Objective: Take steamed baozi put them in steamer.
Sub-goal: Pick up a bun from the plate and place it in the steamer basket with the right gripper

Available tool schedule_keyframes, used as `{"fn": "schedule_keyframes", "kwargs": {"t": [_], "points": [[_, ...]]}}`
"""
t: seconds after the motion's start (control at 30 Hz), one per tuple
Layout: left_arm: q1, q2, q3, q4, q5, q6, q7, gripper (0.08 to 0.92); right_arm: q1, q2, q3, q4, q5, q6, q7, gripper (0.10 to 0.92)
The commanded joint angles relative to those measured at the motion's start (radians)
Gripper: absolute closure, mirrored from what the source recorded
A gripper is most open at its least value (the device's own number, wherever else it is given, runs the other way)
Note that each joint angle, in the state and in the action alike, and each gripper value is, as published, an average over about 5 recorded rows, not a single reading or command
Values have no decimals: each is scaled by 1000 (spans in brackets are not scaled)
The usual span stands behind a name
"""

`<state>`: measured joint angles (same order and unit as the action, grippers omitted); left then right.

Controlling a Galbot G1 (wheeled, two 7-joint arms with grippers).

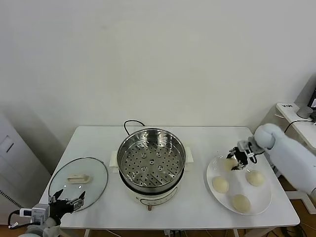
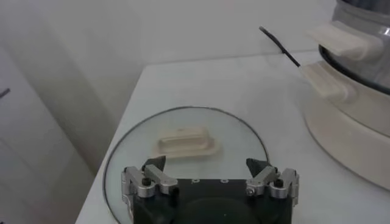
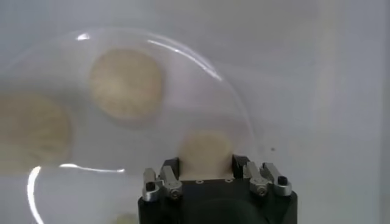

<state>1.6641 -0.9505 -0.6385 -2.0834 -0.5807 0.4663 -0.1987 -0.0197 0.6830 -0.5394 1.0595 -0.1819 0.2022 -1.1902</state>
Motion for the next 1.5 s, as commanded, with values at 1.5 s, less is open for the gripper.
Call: {"fn": "schedule_keyframes", "kwargs": {"t": [1.5], "points": [[18,-2,4,-10,13,-2,-7,177,289,580,-283,104,-251,670,-47,484]]}}
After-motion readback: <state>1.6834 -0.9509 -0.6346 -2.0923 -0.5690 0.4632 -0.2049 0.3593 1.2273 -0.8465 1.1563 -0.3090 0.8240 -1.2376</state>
